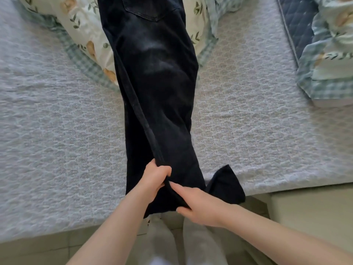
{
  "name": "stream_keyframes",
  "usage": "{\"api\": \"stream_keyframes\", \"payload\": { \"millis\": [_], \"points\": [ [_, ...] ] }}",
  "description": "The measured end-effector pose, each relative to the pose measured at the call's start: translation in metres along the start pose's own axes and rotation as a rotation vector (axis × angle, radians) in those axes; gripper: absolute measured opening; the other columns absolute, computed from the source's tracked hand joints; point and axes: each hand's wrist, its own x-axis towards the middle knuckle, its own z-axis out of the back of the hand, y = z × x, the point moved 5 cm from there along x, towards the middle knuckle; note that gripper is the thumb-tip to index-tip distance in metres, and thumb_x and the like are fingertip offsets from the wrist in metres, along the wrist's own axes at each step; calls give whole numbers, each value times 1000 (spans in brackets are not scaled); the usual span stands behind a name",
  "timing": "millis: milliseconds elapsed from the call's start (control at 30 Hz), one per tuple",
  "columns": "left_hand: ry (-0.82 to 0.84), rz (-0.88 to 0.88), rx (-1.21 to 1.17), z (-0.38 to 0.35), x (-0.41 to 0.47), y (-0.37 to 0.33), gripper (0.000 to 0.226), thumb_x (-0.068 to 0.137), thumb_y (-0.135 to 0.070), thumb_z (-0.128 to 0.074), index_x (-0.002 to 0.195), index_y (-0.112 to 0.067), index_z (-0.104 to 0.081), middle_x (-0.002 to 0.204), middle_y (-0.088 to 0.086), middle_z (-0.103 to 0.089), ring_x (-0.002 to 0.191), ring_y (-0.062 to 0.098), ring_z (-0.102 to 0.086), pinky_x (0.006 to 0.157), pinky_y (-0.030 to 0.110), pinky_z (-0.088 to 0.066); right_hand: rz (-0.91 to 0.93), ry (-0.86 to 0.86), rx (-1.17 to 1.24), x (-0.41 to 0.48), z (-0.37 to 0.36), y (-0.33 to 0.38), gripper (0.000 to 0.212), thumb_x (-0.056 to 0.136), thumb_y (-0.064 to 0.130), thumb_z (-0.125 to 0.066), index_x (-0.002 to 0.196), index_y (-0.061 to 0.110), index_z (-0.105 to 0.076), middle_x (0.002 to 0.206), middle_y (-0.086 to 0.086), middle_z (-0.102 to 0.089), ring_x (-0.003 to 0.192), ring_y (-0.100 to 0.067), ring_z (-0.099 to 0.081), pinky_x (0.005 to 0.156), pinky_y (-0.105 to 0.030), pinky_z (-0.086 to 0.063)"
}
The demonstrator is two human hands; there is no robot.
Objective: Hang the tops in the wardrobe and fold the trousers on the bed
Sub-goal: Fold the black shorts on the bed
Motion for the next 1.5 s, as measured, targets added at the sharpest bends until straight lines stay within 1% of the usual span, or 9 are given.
{"api": "stream_keyframes", "payload": {
  "millis": [100, 200, 400, 567, 767, 933, 1100, 1333, 1500],
  "points": [
    [-94, -17, 93, 31, 1, 17, 37, 82, 11, -44, 106, -11, -62, 97, 7, -66, 92, 24, -64, 80, 37, -57, -93, 152, 68, 7, -18, 8, 63, 95, 25, -56, 151, 26, -28, 146, 3, -45, 124, -13, -49, 100, -25, -41],
    [-115, -3, 124, 56, 4, 30, 27, 89, 10, -42, 97, -11, -58, 90, 7, -60, 87, 25, -61, 70, 34, -55, -230, 221, 88, 19, -2, 1, 36, 92, 26, -56, 127, 17, -60, 118, -2, -65, 101, -19, -61, 86, -32, -53],
    [-64, -64, 168, 77, 18, 32, 33, 92, 12, -42, 112, -12, -54, 103, -1, -60, 93, 19, -61, 81, 36, -58, -408, 220, -254, 26, 25, -55, 39, 93, 31, -56, 130, 23, -53, 128, 3, -55, 116, -22, -54, 95, -32, -46],
    [-60, -76, 212, 78, 21, 31, 34, 93, 13, -42, 113, -13, -51, 103, -2, -54, 96, 21, -56, 76, 31, -56, -469, 546, 88, -4, -40, -61, 23, 94, 22, -51, 111, 26, -65, 95, 11, -71, 91, -12, -67, 74, -28, -55],
    [-26, -118, 232, 81, 23, 37, 32, 94, 10, -48, 119, -9, -54, 109, 1, -57, 99, 22, -60, 74, 27, -56, -410, -460, 207, -9, 8, -78, 13, 95, 17, -55, 105, 23, -62, 103, 6, -64, 93, -14, -62, 74, -27, -53],
    [-8, -60, 252, 86, 27, 48, 15, 98, -4, -55, 113, -5, -58, 107, 8, -66, 83, 24, -73, 73, 30, -60, -386, -161, -276, -3, -4, -73, 12, 92, 25, -58, 104, 24, -55, 100, 7, -58, 97, -20, -52, 77, -33, -47],
    [35, -85, 280, 88, 26, 48, 22, 94, 7, -54, 106, -10, -63, 104, 3, -68, 97, 20, -66, 74, 28, -57, -398, 233, 248, -17, -62, -51, 15, 88, 23, -56, 94, 20, -70, 90, 2, -74, 77, -11, -68, 68, -25, -55],
    [87, -110, 321, 99, 22, 58, 38, 92, 13, -50, 106, -22, -60, 108, -3, -67, 104, 18, -64, 84, 33, -54, -500, -564, 354, 10, 5, -78, 20, 98, 14, -49, 113, 17, -60, 107, -2, -65, 93, -19, -63, 74, -28, -47],
    [123, -80, 283, 100, 22, 60, 38, 89, 14, -47, 106, -17, -62, 115, 3, -68, 108, 24, -64, 95, 43, -54, -562, -593, 600, 39, 19, -90, 22, 101, 25, -45, 116, 13, -57, 109, -4, -61, 97, -21, -61, 91, -40, -52]
  ]
}}
